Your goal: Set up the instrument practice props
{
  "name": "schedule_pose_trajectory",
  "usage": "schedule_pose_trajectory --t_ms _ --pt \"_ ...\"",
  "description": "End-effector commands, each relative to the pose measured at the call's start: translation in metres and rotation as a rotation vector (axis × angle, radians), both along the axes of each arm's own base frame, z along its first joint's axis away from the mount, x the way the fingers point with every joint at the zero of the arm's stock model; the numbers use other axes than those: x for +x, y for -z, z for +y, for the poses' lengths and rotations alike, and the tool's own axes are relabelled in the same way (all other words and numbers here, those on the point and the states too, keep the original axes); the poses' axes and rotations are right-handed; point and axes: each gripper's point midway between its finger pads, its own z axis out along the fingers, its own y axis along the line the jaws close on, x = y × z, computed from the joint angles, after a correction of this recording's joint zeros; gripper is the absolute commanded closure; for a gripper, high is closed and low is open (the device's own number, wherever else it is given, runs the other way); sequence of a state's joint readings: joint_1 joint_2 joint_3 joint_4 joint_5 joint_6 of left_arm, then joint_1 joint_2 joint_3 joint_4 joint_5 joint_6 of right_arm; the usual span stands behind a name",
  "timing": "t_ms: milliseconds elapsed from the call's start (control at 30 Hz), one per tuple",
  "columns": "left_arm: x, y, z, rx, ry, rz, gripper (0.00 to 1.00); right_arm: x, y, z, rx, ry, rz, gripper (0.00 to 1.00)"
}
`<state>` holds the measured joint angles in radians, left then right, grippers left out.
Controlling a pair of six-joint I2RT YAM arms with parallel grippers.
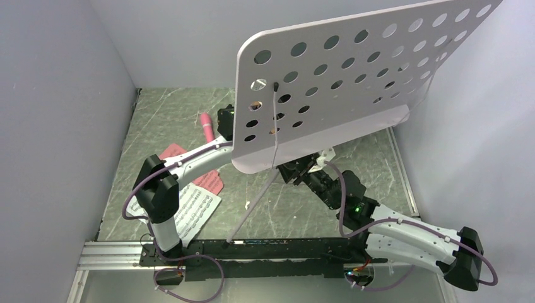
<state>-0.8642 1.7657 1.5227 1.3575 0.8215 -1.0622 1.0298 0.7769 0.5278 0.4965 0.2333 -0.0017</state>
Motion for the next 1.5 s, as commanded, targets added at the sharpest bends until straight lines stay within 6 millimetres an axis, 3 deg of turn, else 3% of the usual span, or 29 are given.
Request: schedule_pose_trajectory --t_ms 0,300,467,733,967,1200,1467 --pt "-0.044 -0.102 0.078 -0.366 -0.038 -0.116 1.00 0.006 0.014 -0.011 -0.037 0.070 0.019 0.51" --pt "-0.035 -0.091 0.077 -0.361 -0.049 -0.067 1.00 0.010 0.028 -0.035 -0.123 0.160 0.073 0.87" --pt "-0.023 -0.083 0.068 -0.340 -0.038 -0.035 1.00 0.014 0.047 -0.051 -0.151 0.238 0.133 1.00" --pt "-0.001 -0.053 0.039 -0.254 -0.017 0.012 1.00 0.024 0.073 -0.096 -0.146 0.476 0.233 1.00" --pt "0.000 -0.050 0.016 -0.195 -0.046 0.030 1.00 0.011 0.060 -0.074 -0.131 0.306 0.146 1.00" --pt "-0.001 -0.041 0.009 -0.182 -0.015 0.082 1.00 0.005 0.068 -0.082 -0.193 0.297 0.130 1.00" --pt "-0.005 -0.056 -0.015 -0.142 -0.052 0.178 1.00 -0.024 0.032 -0.084 -0.168 0.140 0.068 1.00"
